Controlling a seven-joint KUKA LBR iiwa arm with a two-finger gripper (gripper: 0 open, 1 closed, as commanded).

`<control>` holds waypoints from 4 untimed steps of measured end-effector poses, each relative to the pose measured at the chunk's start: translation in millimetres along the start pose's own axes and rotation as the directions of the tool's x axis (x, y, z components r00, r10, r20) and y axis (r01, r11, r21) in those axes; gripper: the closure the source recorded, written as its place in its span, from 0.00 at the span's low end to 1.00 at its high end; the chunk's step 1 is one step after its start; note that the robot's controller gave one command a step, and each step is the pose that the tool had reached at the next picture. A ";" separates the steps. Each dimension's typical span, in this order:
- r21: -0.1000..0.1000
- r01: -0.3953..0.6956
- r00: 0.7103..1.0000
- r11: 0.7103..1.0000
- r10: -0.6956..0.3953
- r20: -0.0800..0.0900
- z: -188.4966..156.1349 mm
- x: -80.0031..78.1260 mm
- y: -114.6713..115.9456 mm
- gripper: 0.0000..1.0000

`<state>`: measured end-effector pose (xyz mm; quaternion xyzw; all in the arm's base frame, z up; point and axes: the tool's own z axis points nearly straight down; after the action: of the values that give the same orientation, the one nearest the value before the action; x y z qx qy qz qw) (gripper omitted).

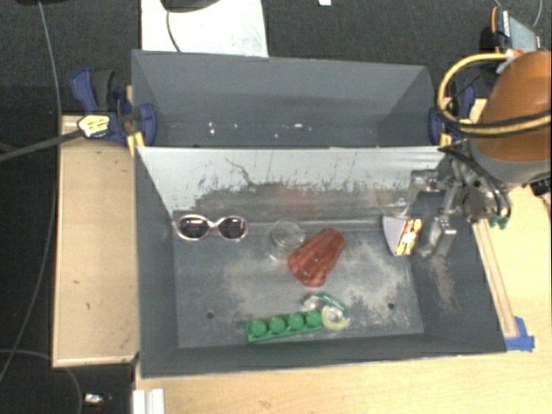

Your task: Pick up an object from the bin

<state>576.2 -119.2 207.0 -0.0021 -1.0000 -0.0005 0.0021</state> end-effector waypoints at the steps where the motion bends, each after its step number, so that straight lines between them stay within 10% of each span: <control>1: 0.001 0.005 1.000 1.000 -0.005 0.008 -5.0 -1.6 0.6 0.00; 2: 0.002 0.138 0.990 0.990 -0.138 0.008 106.3 3.1 152.3 0.00; 3: 0.005 0.065 0.998 0.998 -0.065 0.015 69.0 -10.3 38.2 0.00; 4: -0.001 0.264 0.965 0.965 -0.264 0.006 96.7 -3.3 134.2 0.00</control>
Offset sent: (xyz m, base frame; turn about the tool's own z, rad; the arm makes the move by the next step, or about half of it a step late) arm -0.0058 0.1938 -0.1370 -0.1763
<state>579.7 15.1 110.5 0.1309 -0.9914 -0.0017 -0.0010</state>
